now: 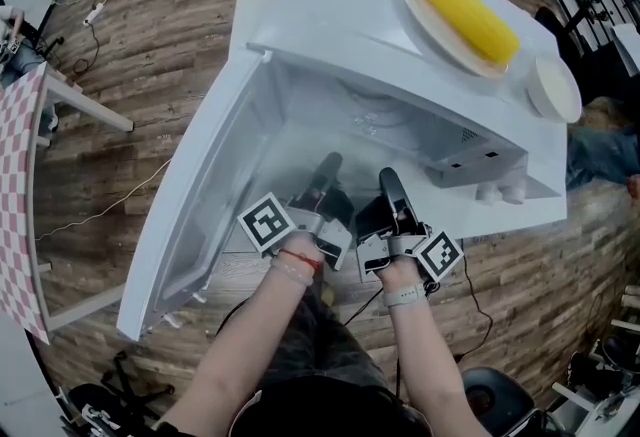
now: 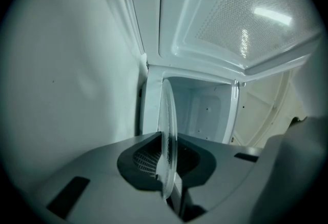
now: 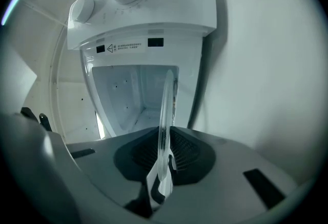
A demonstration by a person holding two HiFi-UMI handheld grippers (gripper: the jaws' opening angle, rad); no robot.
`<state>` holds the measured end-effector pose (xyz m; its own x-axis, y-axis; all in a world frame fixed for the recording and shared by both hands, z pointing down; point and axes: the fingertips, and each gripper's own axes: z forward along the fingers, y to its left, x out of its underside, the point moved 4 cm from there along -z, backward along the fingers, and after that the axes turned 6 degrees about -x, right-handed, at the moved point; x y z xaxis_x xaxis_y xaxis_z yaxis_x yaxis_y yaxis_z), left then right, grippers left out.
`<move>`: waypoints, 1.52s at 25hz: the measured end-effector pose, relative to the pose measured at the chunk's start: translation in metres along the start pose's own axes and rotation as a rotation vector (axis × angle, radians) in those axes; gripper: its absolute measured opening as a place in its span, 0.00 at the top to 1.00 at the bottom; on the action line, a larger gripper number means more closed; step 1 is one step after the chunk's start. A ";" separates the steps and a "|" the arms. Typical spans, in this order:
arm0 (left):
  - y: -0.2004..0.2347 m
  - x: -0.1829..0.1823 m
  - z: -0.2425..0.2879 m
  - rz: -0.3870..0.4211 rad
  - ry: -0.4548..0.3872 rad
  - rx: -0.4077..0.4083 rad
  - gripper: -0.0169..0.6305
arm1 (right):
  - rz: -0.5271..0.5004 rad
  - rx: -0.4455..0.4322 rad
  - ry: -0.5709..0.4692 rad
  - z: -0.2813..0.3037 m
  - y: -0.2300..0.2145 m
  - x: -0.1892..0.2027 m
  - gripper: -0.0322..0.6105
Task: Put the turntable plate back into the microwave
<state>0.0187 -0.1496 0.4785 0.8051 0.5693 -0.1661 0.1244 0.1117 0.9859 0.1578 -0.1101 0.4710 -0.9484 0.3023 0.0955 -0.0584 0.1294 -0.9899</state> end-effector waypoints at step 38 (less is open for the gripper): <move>0.001 -0.008 0.028 0.080 0.028 0.021 0.92 | 0.074 0.009 -0.019 0.021 -0.014 -0.006 0.86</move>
<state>0.0284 -0.1767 0.4809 0.7967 0.5981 -0.0870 0.0728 0.0479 0.9962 0.1577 -0.1334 0.4817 -0.9561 0.2925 0.0198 0.0095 0.0984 -0.9951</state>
